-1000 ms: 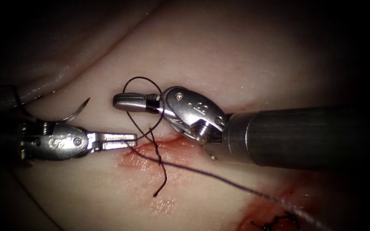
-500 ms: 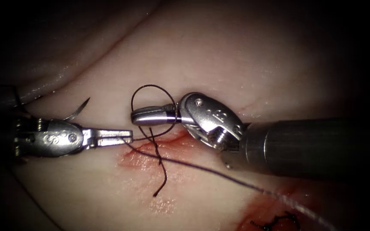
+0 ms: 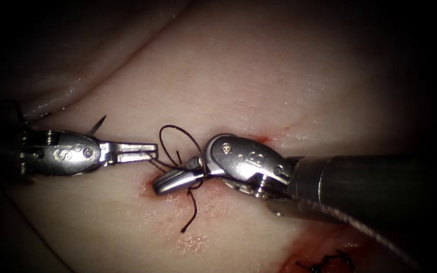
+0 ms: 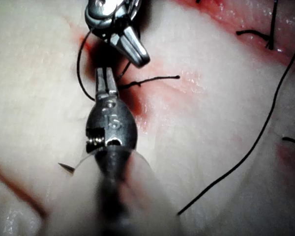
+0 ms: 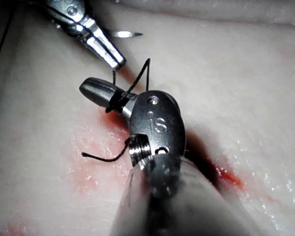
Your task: Wound Closure
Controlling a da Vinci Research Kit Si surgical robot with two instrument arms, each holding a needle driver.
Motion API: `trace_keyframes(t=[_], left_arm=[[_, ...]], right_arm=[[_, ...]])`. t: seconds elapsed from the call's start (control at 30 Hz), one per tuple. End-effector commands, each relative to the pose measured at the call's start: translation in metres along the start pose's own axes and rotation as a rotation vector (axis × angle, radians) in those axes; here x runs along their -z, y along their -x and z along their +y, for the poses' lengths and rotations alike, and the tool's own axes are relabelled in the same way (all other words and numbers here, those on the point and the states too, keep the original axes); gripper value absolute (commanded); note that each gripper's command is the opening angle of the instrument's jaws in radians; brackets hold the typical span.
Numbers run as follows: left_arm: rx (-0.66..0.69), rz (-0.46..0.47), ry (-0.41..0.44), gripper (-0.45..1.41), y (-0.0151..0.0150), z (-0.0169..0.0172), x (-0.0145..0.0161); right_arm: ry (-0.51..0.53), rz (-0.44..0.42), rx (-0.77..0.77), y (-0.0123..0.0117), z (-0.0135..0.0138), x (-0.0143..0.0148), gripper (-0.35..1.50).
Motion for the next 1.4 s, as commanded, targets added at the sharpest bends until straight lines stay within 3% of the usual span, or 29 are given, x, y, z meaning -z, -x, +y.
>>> trace_keyframes(t=[0.03,0.07,0.13,0.17,0.3,0.4,0.43,0.47,0.5,0.53,0.67,1.0,1.33,1.37,1.4], left_arm=[[0.002,0.000,0.000,-0.45,0.0004,0.0003,-0.0008],[0.002,0.000,0.000,-0.45,0.0004,0.0003,-0.0008],[0.003,0.000,-0.001,-0.45,0.0004,0.0003,-0.0009],[0.003,0.000,-0.001,-0.45,0.0004,0.0003,-0.0009],[0.003,-0.001,-0.002,-0.45,0.0003,0.0003,-0.0010],[0.003,-0.001,-0.003,-0.45,0.0003,0.0003,-0.0010],[0.003,-0.001,-0.003,-0.45,0.0003,0.0003,-0.0010],[0.003,-0.001,-0.003,-0.45,0.0003,0.0003,-0.0010],[0.003,-0.001,-0.003,-0.45,0.0003,0.0003,-0.0010],[0.003,-0.001,-0.003,-0.45,0.0003,0.0003,-0.0010],[0.003,-0.001,-0.003,-0.45,0.0003,0.0003,-0.0010],[0.001,-0.002,-0.005,-0.45,0.0005,0.0007,-0.0008],[-0.002,-0.002,-0.004,-0.45,0.0007,0.0009,-0.0004],[-0.001,-0.002,-0.004,-0.45,0.0007,0.0010,-0.0004],[-0.001,-0.002,-0.004,-0.45,0.0007,0.0010,-0.0004]], right_arm=[[-0.039,-0.080,0.006,0.0005,0.0004,-0.0009,-0.35],[-0.039,-0.080,0.006,0.0005,0.0004,-0.0009,-0.35],[-0.076,-0.202,0.006,0.0005,0.0002,-0.0014,-0.35],[-0.076,-0.202,0.006,0.0005,0.0002,-0.0014,-0.35],[-0.101,-0.279,0.023,0.0004,-0.0002,-0.0025,0.17],[-0.118,-0.331,0.033,0.0005,-0.0007,-0.0036,0.27],[-0.117,-0.378,0.046,0.0008,-0.0011,-0.0043,0.49],[-0.117,-0.378,0.046,0.0008,-0.0011,-0.0043,0.49],[-0.122,-0.406,0.047,0.0009,-0.0012,-0.0047,0.68],[-0.117,-0.442,0.057,0.0011,-0.0012,-0.0052,0.74],[-0.115,-0.507,0.080,0.0015,-0.0012,-0.0056,0.78],[-0.091,-0.575,0.123,0.0029,-0.0011,-0.0047,0.76],[-0.100,-0.606,0.143,0.0056,-0.0019,-0.0039,0.73],[-0.101,-0.607,0.144,0.0057,-0.0019,-0.0039,0.69],[-0.105,-0.607,0.145,0.0058,-0.0020,-0.0039,0.44]])
